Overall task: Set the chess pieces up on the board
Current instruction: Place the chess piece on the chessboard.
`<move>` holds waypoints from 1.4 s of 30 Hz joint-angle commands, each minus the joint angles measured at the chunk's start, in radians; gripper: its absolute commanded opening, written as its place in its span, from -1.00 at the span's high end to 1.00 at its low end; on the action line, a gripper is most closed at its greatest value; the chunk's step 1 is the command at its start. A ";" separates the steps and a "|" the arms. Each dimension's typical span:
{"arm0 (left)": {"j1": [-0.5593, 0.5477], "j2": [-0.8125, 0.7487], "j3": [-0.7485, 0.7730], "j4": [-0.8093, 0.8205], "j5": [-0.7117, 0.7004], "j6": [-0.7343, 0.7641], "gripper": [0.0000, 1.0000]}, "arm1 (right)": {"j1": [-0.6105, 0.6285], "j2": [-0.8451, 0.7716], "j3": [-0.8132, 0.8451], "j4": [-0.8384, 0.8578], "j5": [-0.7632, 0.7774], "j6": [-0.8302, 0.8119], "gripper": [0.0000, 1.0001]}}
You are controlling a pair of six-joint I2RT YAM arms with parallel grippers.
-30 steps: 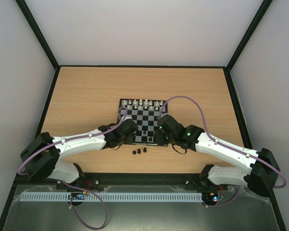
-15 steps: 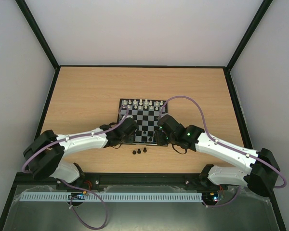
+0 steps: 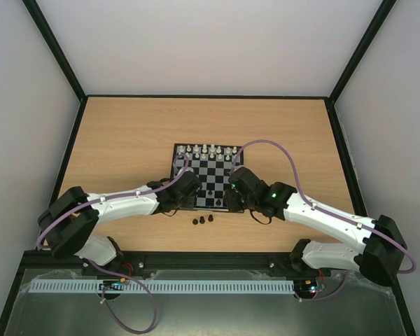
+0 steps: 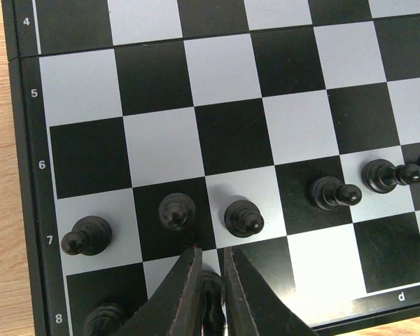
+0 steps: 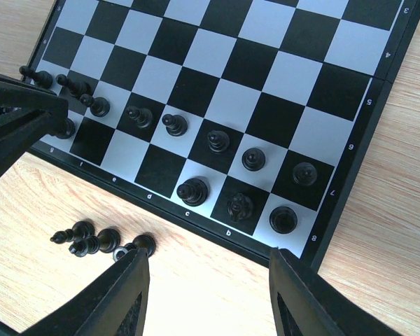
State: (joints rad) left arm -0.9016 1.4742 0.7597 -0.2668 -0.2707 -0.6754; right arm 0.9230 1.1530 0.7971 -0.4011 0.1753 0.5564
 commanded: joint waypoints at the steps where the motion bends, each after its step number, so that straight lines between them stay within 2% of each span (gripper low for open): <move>1: 0.009 0.014 -0.013 0.005 -0.001 0.012 0.74 | -0.004 0.010 -0.013 -0.025 -0.004 -0.015 0.04; 29: 0.012 -0.042 -0.042 -0.033 -0.026 -0.002 0.67 | -0.004 0.018 -0.014 -0.022 -0.006 -0.015 0.04; 32: 0.011 -0.052 -0.038 -0.026 -0.024 0.005 0.56 | -0.004 0.019 -0.015 -0.023 -0.006 -0.015 0.04; 35: 0.011 -0.072 -0.021 -0.020 -0.024 0.026 0.29 | -0.003 0.019 -0.015 -0.021 -0.008 -0.016 0.04; 38: 0.010 -0.098 0.020 -0.040 -0.035 0.047 0.13 | -0.003 0.020 -0.013 -0.023 -0.011 -0.017 0.03; 42: -0.002 -0.151 0.073 -0.081 -0.044 0.056 -0.07 | 0.000 0.019 -0.014 -0.022 -0.034 -0.018 -0.16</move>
State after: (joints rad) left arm -0.8963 1.3903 0.7654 -0.3038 -0.2890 -0.6384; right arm 0.9230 1.1641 0.7967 -0.4004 0.1623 0.5541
